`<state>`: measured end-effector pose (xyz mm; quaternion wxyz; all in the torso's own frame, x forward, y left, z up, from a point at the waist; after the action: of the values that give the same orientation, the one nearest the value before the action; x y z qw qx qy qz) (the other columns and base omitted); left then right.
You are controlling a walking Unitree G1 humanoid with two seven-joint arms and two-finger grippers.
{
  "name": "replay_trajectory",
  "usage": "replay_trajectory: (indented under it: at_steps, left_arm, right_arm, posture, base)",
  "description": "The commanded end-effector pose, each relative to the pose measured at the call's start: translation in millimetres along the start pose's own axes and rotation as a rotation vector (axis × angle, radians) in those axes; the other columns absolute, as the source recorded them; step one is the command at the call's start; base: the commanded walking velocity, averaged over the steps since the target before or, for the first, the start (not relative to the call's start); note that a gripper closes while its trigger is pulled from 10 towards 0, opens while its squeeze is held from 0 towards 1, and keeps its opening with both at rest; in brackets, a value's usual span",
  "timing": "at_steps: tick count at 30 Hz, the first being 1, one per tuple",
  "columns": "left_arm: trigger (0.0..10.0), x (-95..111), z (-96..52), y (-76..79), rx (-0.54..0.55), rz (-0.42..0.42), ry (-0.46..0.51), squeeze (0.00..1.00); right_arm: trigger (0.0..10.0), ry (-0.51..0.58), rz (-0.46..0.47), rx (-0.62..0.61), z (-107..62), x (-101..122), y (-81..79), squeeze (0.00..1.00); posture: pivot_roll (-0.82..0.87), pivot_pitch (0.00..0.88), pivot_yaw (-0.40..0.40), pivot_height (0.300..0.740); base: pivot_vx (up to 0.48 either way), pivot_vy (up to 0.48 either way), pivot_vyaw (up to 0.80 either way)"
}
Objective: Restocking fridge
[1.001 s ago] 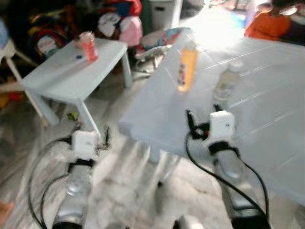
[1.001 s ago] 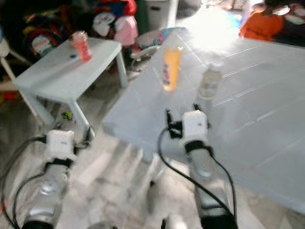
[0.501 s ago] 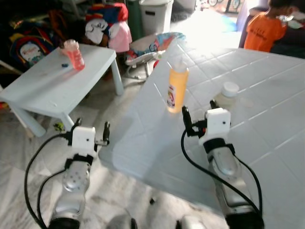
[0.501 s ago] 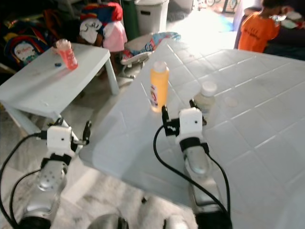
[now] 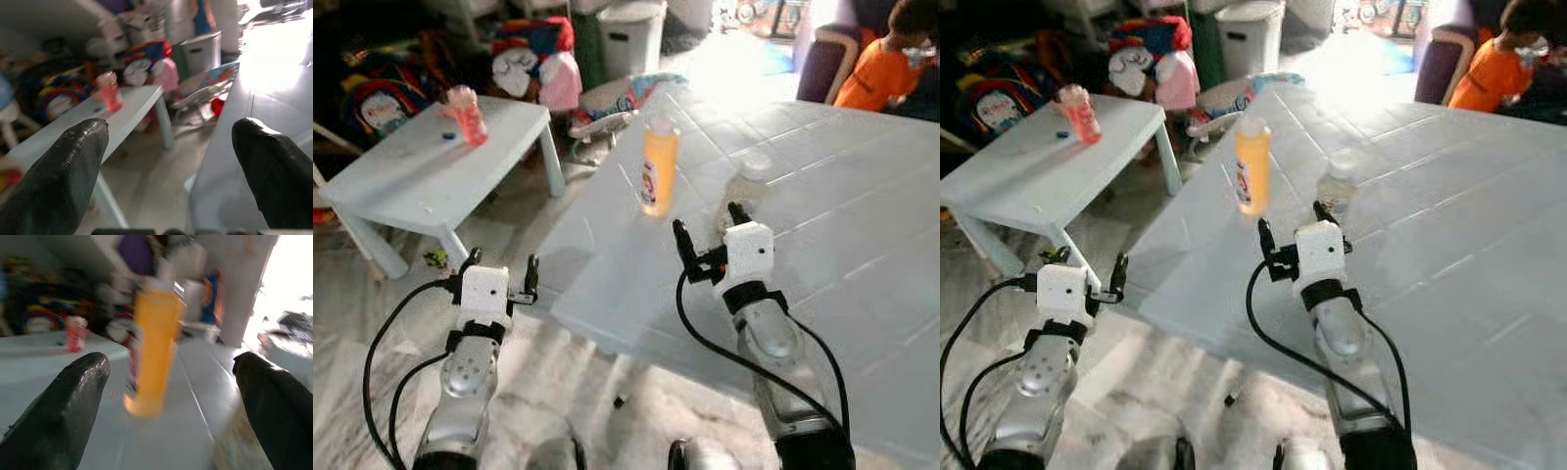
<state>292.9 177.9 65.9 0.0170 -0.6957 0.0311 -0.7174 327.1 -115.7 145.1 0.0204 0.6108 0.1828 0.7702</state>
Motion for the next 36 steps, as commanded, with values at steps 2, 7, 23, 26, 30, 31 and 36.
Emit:
replay_trajectory:
  at_steps: [2,7,23,26,30,31,36]
  left_arm:
    - [10.0,0,0.6,-3.9,-0.004,0.013,-0.009,0.00]
    - [10.0,0,0.2,-3.9,-0.003,0.015,-0.010,0.00]
    - [10.0,12,-10.2,-17.6,0.051,0.008,0.021,0.00]
    - [10.0,9,-14.3,-21.0,0.060,0.013,-0.002,0.00]
    - [10.0,6,-16.8,-20.1,0.041,0.021,-0.004,0.00]
    - [10.0,5,-16.5,-19.3,0.038,0.022,-0.005,0.00]
    - [10.0,6,-14.2,-10.1,0.016,0.008,-0.005,0.00]
  right_arm:
    - [10.0,0.016,0.000,-0.018,8.4,3,8.9,0.00]
    - [10.0,0.027,-0.015,-0.018,21.0,5,18.1,0.00]
    - [10.0,0.061,-0.003,-0.088,18.5,10,32.4,0.00]
    - [10.0,0.029,0.006,-0.122,1.9,4,31.7,0.00]
    - [10.0,-0.007,0.024,-0.130,-11.9,-4,28.0,0.00]
    - [10.0,-0.015,0.027,-0.129,-14.6,-6,26.5,0.00]
    - [10.0,-0.009,0.023,-0.130,-14.3,-1,24.1,0.00]
  posture:
    - [0.02,0.049,0.050,0.740]
    - [0.03,0.057,0.049,0.740]
    - [0.04,0.068,0.047,0.740]
    - [0.03,0.067,0.048,0.740]
    - [0.02,0.066,0.052,0.740]
    - [0.02,0.064,0.055,0.740]
    - [0.01,0.058,0.061,0.740]
  base:
    - [0.000,0.000,0.00]
    - [0.000,0.000,0.00]
    - [0.000,0.000,0.00]
    - [0.000,0.000,0.00]
    - [0.000,0.410,-0.34]
    - [0.000,0.428,-0.80]
    - [0.297,0.325,-0.80]
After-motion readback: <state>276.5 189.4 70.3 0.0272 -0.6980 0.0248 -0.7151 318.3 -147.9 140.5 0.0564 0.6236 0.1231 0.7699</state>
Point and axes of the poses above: a point about 5 cm out from each wrist's last joint towards the gripper, its own z axis pointing out of the wrist towards the gripper, its own x axis along the axis of the wrist's last joint, y = z × x, the point moved 4 cm from there along z, pointing out of the wrist towards the gripper, and after that the axes turned 7 degrees about -z, right-handed, at the moved point
